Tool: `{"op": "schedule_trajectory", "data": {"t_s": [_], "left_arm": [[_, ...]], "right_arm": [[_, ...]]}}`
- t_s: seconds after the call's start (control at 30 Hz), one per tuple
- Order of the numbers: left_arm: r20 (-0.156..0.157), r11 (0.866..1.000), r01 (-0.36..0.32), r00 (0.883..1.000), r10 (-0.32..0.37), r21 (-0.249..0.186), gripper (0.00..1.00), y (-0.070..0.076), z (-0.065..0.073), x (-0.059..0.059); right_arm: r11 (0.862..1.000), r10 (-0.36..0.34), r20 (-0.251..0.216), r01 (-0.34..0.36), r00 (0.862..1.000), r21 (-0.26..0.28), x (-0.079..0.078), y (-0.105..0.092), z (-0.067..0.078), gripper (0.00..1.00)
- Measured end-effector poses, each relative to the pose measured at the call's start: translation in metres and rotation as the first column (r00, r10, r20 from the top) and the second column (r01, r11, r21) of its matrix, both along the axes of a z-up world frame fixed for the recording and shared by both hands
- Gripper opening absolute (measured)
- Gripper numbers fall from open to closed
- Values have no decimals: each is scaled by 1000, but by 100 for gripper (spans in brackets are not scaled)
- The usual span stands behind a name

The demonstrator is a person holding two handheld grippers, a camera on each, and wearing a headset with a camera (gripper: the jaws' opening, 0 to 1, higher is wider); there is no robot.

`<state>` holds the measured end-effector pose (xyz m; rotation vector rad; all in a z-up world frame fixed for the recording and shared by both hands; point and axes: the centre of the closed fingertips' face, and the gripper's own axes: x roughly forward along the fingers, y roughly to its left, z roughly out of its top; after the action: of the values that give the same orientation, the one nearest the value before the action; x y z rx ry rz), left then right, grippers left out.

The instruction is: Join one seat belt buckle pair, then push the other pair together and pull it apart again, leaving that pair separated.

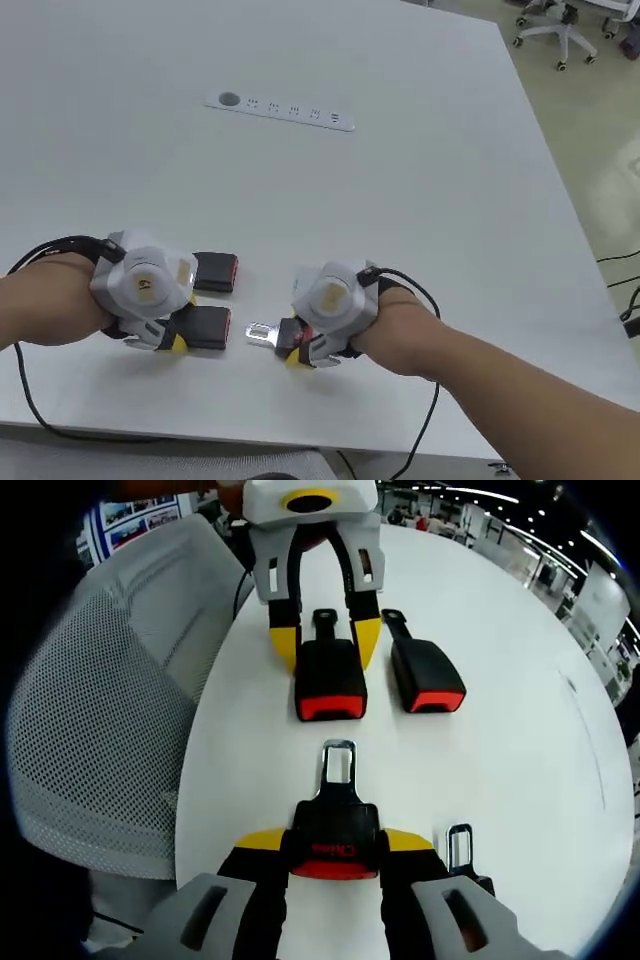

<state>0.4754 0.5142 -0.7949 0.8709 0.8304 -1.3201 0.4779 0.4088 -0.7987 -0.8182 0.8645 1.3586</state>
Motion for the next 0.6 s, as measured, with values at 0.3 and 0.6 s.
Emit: {"op": "schedule_trajectory", "data": {"t_s": [0.3, 0.6], "left_arm": [[3, 1000, 12, 1000, -12, 12, 33, 0, 0, 0], [17, 999, 24, 1000, -25, 35, 33, 1, 0, 1]], "right_arm": [[999, 28, 7, -27, 1000, -47, -5, 18, 0, 32], [999, 36, 14, -35, 999, -24, -6, 29, 1, 32]]}}
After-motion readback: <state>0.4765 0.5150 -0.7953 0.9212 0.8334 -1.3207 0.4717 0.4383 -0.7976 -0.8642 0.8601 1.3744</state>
